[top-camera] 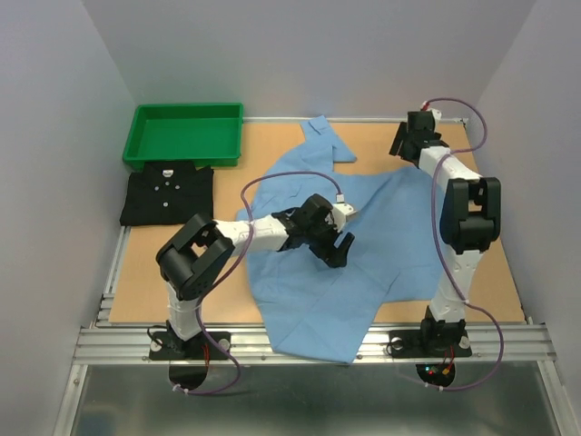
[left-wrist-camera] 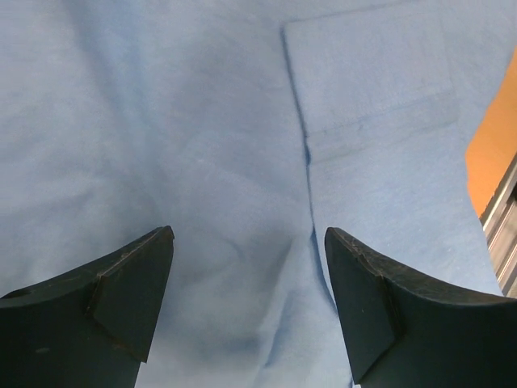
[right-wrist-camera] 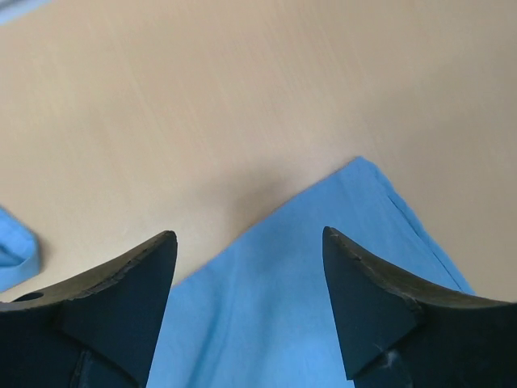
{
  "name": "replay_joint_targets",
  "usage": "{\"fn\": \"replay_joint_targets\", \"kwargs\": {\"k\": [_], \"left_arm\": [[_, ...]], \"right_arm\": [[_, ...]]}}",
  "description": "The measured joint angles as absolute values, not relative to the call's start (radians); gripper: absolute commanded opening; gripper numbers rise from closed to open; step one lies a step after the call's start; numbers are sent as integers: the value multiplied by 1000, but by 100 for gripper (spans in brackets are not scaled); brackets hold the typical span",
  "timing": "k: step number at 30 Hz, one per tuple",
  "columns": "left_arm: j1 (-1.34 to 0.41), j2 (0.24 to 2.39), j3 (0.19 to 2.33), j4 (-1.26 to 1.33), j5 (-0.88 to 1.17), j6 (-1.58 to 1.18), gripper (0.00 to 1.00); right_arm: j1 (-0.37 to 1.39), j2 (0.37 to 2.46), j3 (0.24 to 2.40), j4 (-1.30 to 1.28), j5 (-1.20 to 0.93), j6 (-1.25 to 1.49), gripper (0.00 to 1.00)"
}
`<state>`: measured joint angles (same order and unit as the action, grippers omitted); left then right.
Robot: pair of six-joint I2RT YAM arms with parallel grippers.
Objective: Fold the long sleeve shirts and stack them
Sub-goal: Flatten the shirt out
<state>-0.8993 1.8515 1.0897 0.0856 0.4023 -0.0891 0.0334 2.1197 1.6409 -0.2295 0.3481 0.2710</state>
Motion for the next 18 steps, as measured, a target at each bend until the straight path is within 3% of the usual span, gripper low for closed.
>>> {"fn": "replay_joint_targets", "kwargs": {"k": [4,10,18], "left_arm": [[-847,1803,1163,-16,334,-124,87],[-635,1760,1294,-34,220,-200,81],[-472,1947,1464,-43,162,-265,75]], "right_arm": [[12,1938,1526,-232,324,336,77],[-47,1711,1328,-225,265,442,77],[-61,1576,994,-252,133,555,77]]}}
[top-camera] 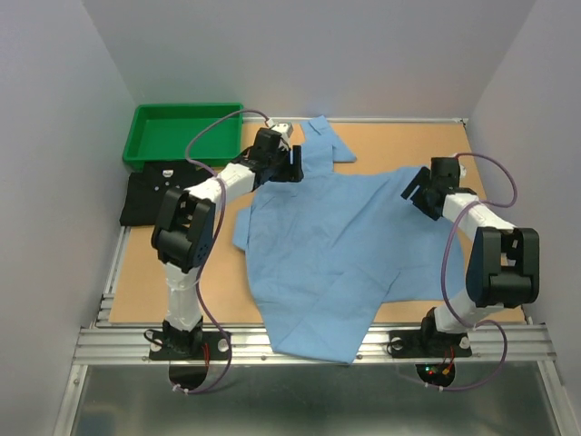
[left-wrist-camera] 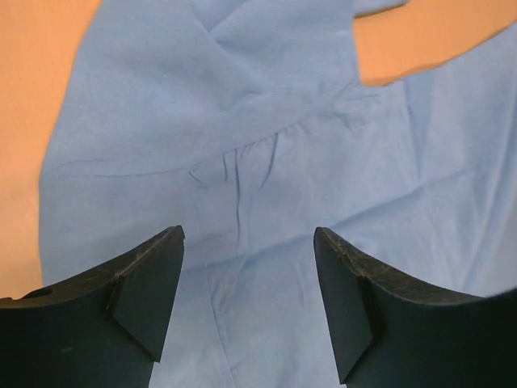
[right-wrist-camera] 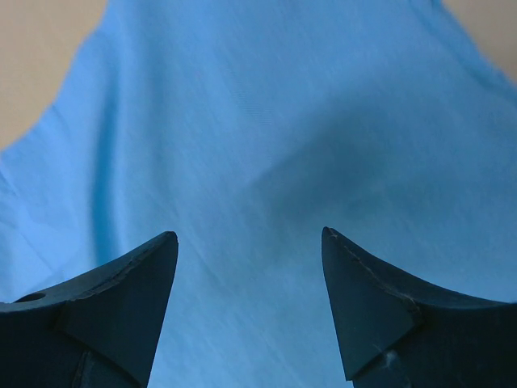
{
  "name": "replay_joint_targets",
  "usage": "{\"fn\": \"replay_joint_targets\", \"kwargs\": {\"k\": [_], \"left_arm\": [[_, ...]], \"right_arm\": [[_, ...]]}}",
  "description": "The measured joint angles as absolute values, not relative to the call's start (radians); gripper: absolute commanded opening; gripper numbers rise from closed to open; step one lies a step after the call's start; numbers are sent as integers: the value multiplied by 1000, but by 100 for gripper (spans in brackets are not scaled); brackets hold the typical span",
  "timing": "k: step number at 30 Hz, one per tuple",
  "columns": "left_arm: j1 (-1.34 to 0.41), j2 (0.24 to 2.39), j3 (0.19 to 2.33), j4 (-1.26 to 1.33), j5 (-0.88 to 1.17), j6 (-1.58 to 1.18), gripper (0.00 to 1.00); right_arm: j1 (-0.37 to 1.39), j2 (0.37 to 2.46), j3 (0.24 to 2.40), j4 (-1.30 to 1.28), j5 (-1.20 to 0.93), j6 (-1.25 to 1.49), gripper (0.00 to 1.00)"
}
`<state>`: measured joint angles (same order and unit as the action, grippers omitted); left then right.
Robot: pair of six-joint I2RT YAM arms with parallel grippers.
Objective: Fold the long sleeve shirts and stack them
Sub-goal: Flatten the shirt out
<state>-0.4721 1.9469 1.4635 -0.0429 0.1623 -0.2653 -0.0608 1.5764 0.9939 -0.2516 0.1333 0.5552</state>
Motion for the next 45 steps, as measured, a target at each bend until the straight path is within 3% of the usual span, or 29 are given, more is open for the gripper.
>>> {"fn": "replay_joint_targets", "kwargs": {"k": [9,24,34,38,45], "left_arm": [[-461,2170,1570,-52,174,-309,72],[-417,2193,1588,-16,160,-417,72],[-409,2185,1588,-19,182,-416,81],[-421,2083,1541,-55,195,-406,82],[-447,1699,1301,-86,169,-402,76]], "right_arm": [[-62,1538,857,-262,103,622,77],[-228,1507,761,-210,163,692,77],[-256,1473,765,-268,141,660,78],[-234,1433,817,-307,84,615,78],[-211,1335,828,-329,36,599,78]]}}
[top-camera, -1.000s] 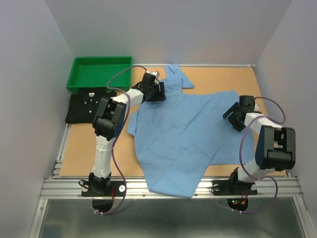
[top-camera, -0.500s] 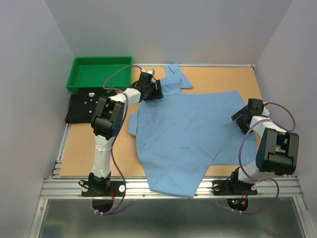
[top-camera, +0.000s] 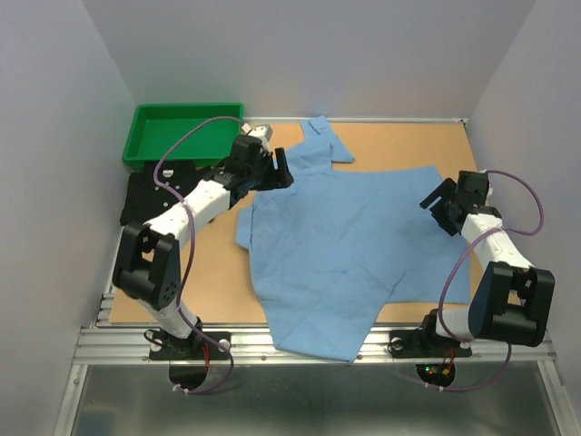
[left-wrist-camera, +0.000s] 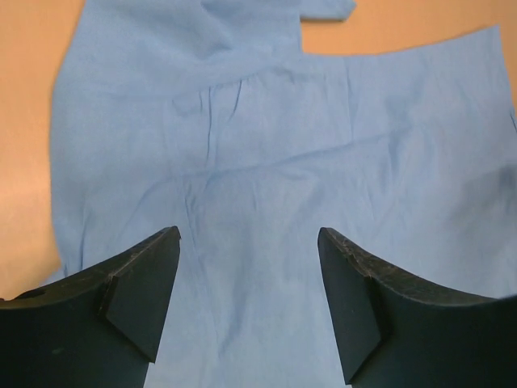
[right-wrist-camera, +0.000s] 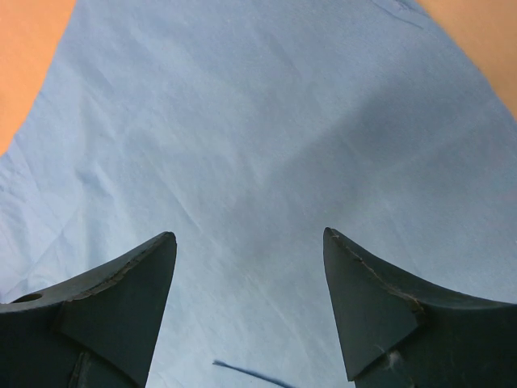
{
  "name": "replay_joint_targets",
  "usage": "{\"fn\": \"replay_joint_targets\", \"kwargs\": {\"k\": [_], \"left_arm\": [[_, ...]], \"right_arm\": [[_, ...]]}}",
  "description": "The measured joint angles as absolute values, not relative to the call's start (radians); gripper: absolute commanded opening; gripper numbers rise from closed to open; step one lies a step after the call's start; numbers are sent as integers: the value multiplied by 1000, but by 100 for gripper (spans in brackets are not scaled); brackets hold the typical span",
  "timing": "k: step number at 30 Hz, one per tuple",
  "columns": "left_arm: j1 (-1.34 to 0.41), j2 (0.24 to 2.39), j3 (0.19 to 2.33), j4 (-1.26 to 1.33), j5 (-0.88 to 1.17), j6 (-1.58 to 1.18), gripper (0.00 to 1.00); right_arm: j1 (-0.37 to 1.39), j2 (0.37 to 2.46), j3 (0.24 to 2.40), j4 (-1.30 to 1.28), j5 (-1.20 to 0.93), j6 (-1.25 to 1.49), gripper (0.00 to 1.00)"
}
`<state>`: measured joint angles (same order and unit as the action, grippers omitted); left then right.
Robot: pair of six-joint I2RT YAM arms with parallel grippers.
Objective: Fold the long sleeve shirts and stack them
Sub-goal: Flatten the shirt out, then fold the shirt
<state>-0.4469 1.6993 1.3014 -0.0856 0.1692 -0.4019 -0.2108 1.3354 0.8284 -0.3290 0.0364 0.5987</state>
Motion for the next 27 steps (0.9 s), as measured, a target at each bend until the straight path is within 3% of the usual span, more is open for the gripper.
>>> {"fn": "replay_joint_targets", "kwargs": {"k": [4,11,27], "left_arm": [[-450,1584,1120,-81,149,-405,74],[-442,1623,889,-123,110,-419,69],[-408,1657,896,-49,108,-445,68]], "right_arm": [[-211,1328,821,-344,26,602,78],[-211,1322,783,-375,27,599,78],[-211,1485,777,-355,60,603,77]]}}
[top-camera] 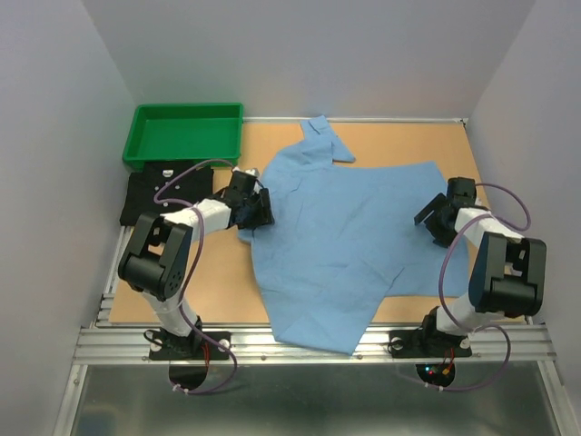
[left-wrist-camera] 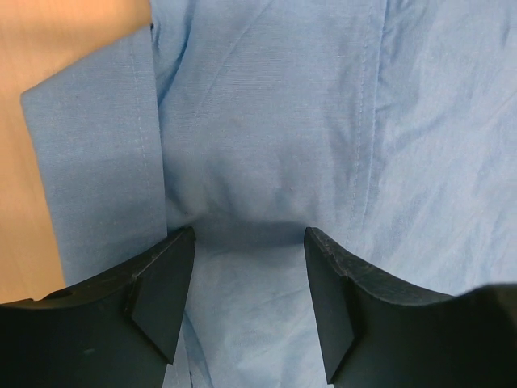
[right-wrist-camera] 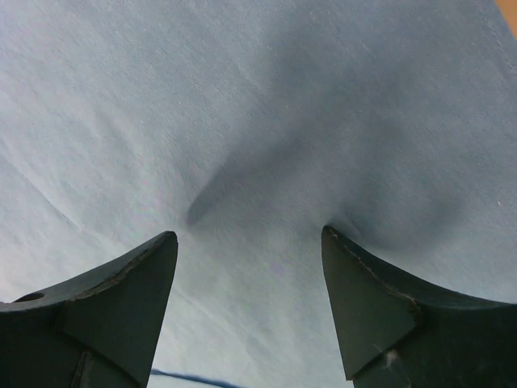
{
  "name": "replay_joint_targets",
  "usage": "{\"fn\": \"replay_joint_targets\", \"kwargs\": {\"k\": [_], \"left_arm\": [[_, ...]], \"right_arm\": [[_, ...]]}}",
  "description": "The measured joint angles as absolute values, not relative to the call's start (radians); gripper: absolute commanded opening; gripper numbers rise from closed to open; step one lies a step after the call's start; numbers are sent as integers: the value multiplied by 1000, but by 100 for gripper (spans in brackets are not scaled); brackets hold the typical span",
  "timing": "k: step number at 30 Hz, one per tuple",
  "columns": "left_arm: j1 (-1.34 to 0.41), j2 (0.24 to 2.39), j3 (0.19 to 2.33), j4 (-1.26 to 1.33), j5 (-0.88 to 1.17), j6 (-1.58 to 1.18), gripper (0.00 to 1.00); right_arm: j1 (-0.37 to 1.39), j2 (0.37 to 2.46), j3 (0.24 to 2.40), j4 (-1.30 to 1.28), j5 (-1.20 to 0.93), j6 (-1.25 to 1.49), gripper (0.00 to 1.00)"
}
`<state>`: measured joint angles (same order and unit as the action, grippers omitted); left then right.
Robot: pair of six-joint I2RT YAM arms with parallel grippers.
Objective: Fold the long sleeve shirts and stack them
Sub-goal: Fold the shirt
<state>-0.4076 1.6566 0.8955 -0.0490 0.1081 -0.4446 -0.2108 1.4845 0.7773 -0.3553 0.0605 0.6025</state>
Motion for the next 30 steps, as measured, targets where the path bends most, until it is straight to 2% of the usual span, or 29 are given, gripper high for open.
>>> {"fn": "replay_joint_targets", "kwargs": {"k": [9,13,16,21,26,30], "left_arm": [[-363,1906,1184,-15,137,-464,68],[-331,1996,1321,-38,147,-469,74],[-326,2012,1360,-59,150,-465,80],[-327,1926,1320,-99,164,-461,85],[-332,1667,1169,-108,163,-438,85],[-332,1489,1037,-81,152,-413,85]], "right_arm": [[-211,1742,1030,-263,126,635,77],[-211,1857,1170,-245,118,624,77],[-207,1862,1183,-252,96,591,77],[-151,1759,1135,-282,65,515,77],[-27,1573,1019,-294,6,447,74],[27,1513,930,-300,-54,416,73]]}}
